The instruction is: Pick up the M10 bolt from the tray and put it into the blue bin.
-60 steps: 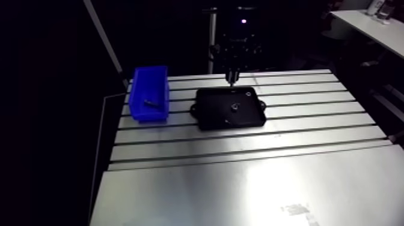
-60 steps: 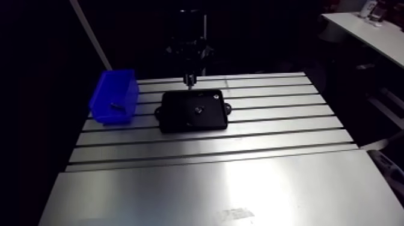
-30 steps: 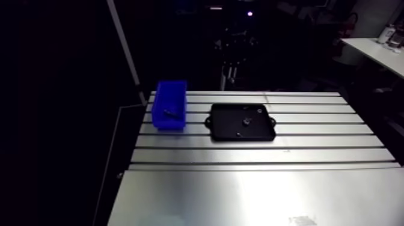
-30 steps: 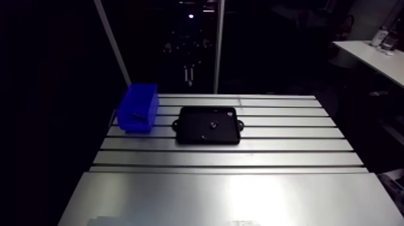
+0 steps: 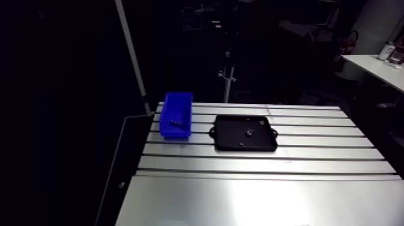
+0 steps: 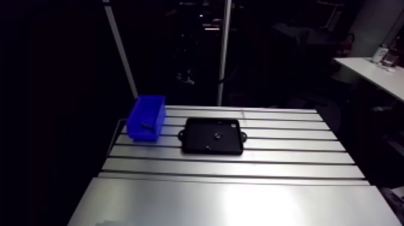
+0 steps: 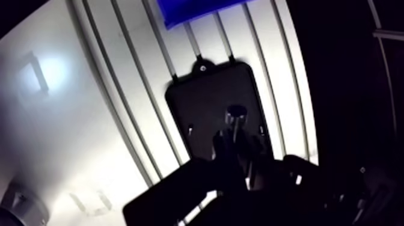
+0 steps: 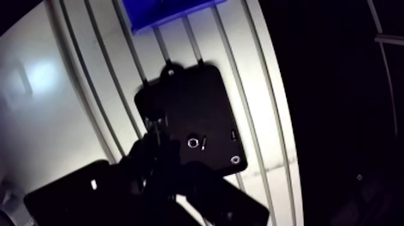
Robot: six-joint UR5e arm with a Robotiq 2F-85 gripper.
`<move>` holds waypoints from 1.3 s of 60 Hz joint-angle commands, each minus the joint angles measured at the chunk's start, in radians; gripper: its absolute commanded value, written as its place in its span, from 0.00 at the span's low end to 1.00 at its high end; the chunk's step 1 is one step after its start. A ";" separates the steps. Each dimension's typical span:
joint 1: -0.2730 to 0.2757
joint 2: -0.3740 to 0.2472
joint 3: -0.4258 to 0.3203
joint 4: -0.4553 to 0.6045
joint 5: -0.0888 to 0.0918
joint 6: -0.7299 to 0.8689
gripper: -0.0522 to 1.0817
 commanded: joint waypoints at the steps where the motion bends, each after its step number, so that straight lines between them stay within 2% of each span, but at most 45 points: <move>1: 0.005 0.007 -0.002 -0.004 -0.013 -0.111 0.96; 10: 0.006 0.022 -0.012 -0.008 -0.019 -0.125 0.96; 18: 0.013 0.052 -0.035 -0.008 -0.013 -0.122 0.96; 24: 0.039 0.088 -0.056 -0.008 -0.013 -0.114 0.96; 26: 0.063 0.117 -0.083 -0.008 -0.013 -0.110 0.96; 33: 0.088 0.174 -0.140 -0.006 -0.012 -0.097 0.96; 45: 0.131 0.230 -0.199 0.000 -0.016 -0.054 0.96; 60: 0.176 0.246 -0.197 -0.007 -0.021 -0.018 0.96; 78: 0.201 0.280 -0.204 -0.009 -0.024 0.006 0.96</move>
